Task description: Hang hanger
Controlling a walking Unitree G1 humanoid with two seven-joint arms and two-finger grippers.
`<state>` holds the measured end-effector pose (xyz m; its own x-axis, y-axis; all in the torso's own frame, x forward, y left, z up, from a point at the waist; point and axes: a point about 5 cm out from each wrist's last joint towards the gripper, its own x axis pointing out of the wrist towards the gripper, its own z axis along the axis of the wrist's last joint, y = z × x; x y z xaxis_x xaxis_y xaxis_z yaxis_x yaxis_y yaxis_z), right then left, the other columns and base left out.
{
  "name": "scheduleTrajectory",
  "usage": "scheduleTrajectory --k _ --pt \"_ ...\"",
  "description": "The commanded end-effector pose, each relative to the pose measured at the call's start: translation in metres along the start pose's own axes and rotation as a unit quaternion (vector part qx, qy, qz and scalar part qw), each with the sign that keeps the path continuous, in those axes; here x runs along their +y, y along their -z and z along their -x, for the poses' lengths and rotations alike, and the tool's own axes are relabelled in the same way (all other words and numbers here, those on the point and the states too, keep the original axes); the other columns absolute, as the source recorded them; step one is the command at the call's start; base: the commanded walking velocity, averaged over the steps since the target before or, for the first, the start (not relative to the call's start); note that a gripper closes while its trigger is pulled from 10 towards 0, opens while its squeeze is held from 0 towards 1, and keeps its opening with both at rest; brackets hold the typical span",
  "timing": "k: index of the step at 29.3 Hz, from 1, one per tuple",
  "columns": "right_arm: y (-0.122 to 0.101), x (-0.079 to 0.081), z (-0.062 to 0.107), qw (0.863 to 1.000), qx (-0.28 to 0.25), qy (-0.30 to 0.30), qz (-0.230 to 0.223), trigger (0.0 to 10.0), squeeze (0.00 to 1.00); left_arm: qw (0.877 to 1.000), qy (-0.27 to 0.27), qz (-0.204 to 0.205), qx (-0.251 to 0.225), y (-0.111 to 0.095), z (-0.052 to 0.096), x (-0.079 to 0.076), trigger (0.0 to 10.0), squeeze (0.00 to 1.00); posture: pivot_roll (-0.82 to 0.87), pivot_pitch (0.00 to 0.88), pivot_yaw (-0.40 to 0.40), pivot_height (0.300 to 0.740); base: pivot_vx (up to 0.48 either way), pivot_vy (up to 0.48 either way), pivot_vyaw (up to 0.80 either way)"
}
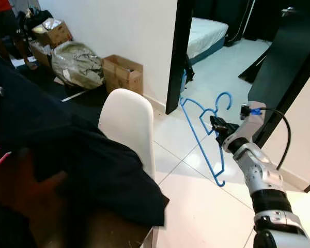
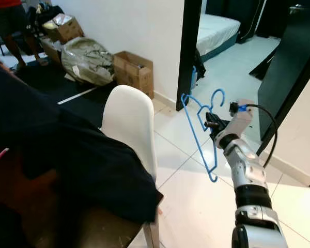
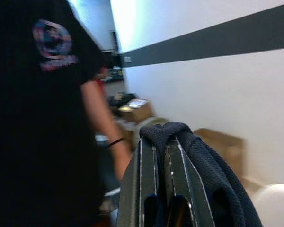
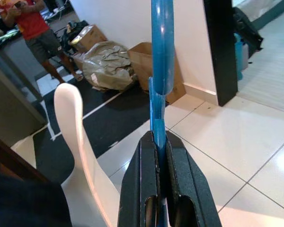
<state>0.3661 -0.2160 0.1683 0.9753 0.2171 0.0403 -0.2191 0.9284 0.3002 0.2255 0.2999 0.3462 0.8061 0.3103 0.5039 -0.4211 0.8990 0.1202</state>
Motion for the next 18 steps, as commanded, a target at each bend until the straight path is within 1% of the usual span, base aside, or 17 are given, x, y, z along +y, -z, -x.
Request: scheduleTrajectory --k 1,4,6,7,8,9,12,14,15,16,17,18 --pt "-0.001 0.007 -0.005 1.0 -0.01 -0.028 -0.006 10.0 0.0 0.998 -0.044 -0.032 0.005 0.003 0.007 0.003 10.0 0.0 0.12 0.083 -0.046 0.74 0.0 0.0 0.0" --pt "-0.003 0.011 -0.006 0.999 -0.015 -0.043 -0.002 10.0 0.0 0.998 -0.054 -0.035 0.014 0.007 0.01 0.002 10.0 0.0 0.12 0.083 -0.046 0.74 0.0 0.0 0.0" --pt "-0.004 0.016 -0.009 0.998 -0.014 -0.06 0.003 10.0 0.0 0.998 -0.048 -0.043 0.013 0.008 0.015 -0.006 10.0 0.0 0.13 0.085 -0.053 0.74 0.0 0.0 0.79" --pt "-0.004 0.016 -0.009 0.998 -0.014 -0.06 0.003 10.0 0.0 0.998 -0.048 -0.043 0.013 0.008 0.015 -0.006 10.0 0.0 0.13 0.085 -0.053 0.74 0.0 0.0 0.79" --pt "-0.006 0.021 -0.012 0.997 -0.013 -0.082 0.002 10.0 0.0 0.997 -0.047 -0.06 0.008 0.007 0.021 -0.015 10.0 0.0 0.15 0.078 -0.064 0.74 0.0 0.0 0.79" --pt "-0.006 0.021 -0.012 0.997 -0.013 -0.082 0.002 10.0 0.0 0.997 -0.047 -0.06 0.008 0.007 0.021 -0.015 10.0 0.0 0.15 0.078 -0.064 0.74 0.0 0.0 0.79" --pt "-0.007 0.027 -0.014 0.994 -0.009 -0.111 0.003 10.0 0.0 0.995 -0.054 -0.081 0.009 0.007 0.025 -0.019 10.0 0.0 0.15 0.078 -0.065 0.74 0.0 0.0 0.79" --pt "-0.007 0.027 -0.014 0.994 -0.009 -0.111 0.003 10.0 0.0 0.995 -0.054 -0.081 0.009 0.007 0.025 -0.019 10.0 0.0 0.15 0.078 -0.065 0.74 0.0 0.0 0.79" --pt "-0.009 0.031 -0.014 0.991 -0.011 -0.133 0.004 10.0 0.0 0.995 -0.051 -0.082 0.013 0.01 0.027 -0.025 10.0 0.0 0.15 0.077 -0.065 0.74 0.0 0.0 0.79" --pt "-0.01 0.032 -0.014 0.99 -0.012 -0.139 0.005 10.0 0.0 0.996 -0.049 -0.079 0.015 0.01 0.028 -0.028 10.0 0.0 0.15 0.077 -0.065 0.74 0.0 0.0 0.79" --pt "-0.01 0.032 -0.014 0.99 -0.012 -0.139 0.005 10.0 0.0 0.996 -0.049 -0.079 0.015 0.01 0.028 -0.028 10.0 0.0 0.15 0.077 -0.065 0.74 0.0 0.0 0.79" --pt "-0.01 0.033 -0.013 0.989 -0.011 -0.148 0.007 10.0 0.0 0.996 -0.038 -0.082 0.014 0.011 0.029 -0.034 10.0 0.0 0.15 0.078 -0.064 0.74 0.0 0.0 0.79"
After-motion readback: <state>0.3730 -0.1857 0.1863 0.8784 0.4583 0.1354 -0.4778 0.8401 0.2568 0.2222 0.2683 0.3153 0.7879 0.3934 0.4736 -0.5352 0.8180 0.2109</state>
